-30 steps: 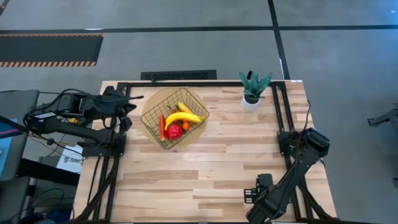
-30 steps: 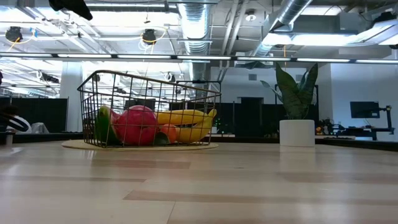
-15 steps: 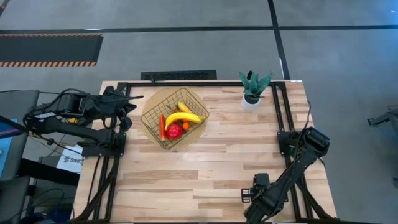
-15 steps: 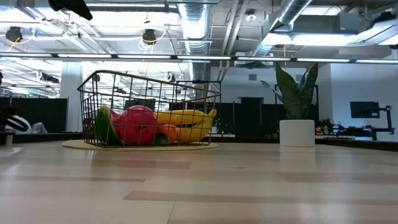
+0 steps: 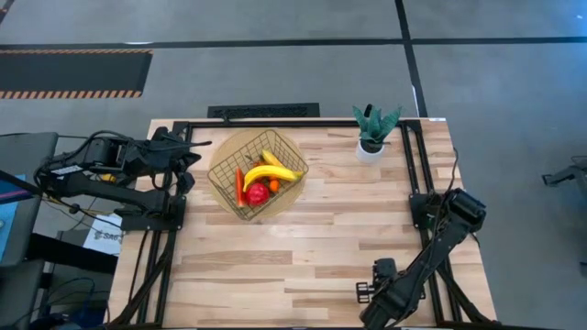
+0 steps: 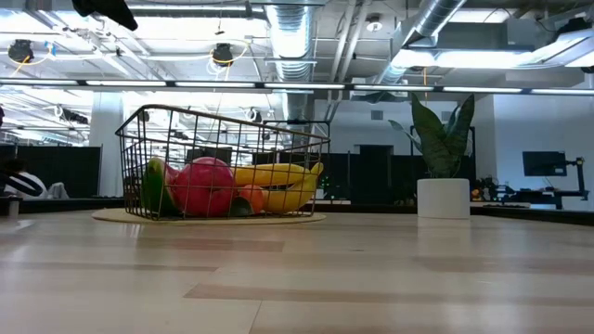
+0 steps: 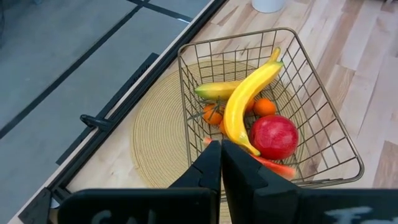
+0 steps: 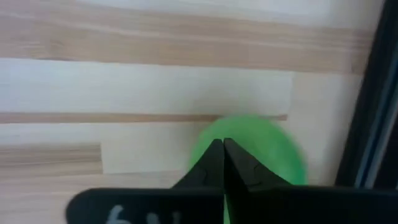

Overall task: Build produce basket
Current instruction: Put the green apple into the wire basket

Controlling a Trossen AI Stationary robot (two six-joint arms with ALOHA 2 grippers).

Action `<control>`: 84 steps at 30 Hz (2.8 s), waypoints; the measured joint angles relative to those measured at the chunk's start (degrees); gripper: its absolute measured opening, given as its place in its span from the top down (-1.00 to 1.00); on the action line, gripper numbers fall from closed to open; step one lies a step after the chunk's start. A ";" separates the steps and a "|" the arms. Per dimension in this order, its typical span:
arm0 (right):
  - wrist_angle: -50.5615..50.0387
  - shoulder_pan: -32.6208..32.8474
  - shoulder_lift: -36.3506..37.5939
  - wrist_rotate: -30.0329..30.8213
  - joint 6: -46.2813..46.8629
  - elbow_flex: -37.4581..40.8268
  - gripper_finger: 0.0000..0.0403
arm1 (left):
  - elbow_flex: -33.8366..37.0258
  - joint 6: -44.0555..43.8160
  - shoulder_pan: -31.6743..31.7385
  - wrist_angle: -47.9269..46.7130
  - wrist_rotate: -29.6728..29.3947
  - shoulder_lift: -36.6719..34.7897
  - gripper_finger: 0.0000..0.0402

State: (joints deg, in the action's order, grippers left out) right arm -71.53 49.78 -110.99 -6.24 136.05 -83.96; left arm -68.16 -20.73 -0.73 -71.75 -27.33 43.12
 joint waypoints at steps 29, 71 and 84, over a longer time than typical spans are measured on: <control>-1.95 -0.86 0.05 6.18 -1.34 -0.60 0.99 | 0.00 0.06 0.02 0.02 -0.15 0.00 1.00; -5.75 -30.39 0.12 15.30 -61.73 -17.88 0.36 | 0.00 2.47 0.02 0.00 0.17 0.02 1.00; -8.98 -28.63 0.12 15.34 -61.01 -17.88 0.23 | 0.00 1.61 0.00 0.01 0.11 0.01 1.00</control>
State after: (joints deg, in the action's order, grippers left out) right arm -80.51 21.15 -110.87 9.10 75.04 -101.84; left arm -68.16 -19.12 -0.73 -71.73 -27.22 43.12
